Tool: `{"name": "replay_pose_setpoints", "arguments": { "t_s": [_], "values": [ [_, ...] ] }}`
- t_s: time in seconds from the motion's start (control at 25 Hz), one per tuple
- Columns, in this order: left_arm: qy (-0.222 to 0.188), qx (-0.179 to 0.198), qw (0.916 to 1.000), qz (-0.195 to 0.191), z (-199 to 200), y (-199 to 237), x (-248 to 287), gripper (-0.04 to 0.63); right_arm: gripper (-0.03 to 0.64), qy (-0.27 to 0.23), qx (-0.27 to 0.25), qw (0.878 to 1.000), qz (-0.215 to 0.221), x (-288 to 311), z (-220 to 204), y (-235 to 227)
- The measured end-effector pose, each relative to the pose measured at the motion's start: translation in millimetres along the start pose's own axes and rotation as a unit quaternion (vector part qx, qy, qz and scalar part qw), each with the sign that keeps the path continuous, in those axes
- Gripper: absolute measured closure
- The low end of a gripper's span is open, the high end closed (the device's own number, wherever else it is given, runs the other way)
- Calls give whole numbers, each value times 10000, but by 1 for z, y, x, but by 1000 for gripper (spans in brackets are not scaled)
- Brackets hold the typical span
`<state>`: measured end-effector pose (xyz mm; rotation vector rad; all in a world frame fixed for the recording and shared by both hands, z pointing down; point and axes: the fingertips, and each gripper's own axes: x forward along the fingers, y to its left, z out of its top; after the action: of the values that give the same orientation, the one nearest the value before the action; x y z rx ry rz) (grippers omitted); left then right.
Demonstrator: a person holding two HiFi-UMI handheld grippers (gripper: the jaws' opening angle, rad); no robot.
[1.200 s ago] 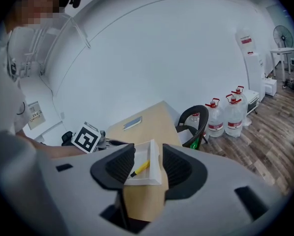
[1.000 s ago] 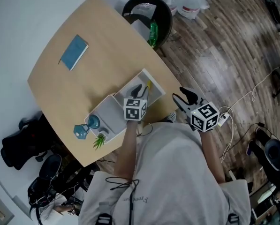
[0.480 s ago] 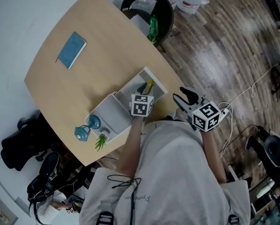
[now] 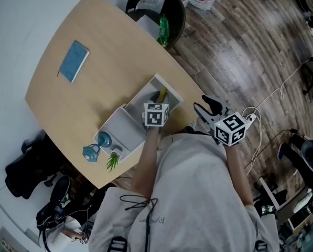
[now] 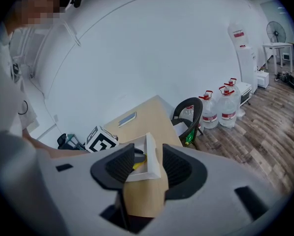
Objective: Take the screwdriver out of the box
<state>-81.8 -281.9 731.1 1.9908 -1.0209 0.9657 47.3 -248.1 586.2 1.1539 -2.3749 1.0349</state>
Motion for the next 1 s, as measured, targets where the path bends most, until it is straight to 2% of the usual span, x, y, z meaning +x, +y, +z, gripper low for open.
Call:
{"name": "replay_pose_setpoints", "arguments": {
  "t_s": [0.56,1.0],
  "values": [
    [297,-158,9994,71,-11,0,9,510,434,94,-9,9999,-58,4,-15,5],
    [144,-272,9995,69,-9,4,5,522,430,244,-163,9996,-44,6,-25,14]
  ]
}}
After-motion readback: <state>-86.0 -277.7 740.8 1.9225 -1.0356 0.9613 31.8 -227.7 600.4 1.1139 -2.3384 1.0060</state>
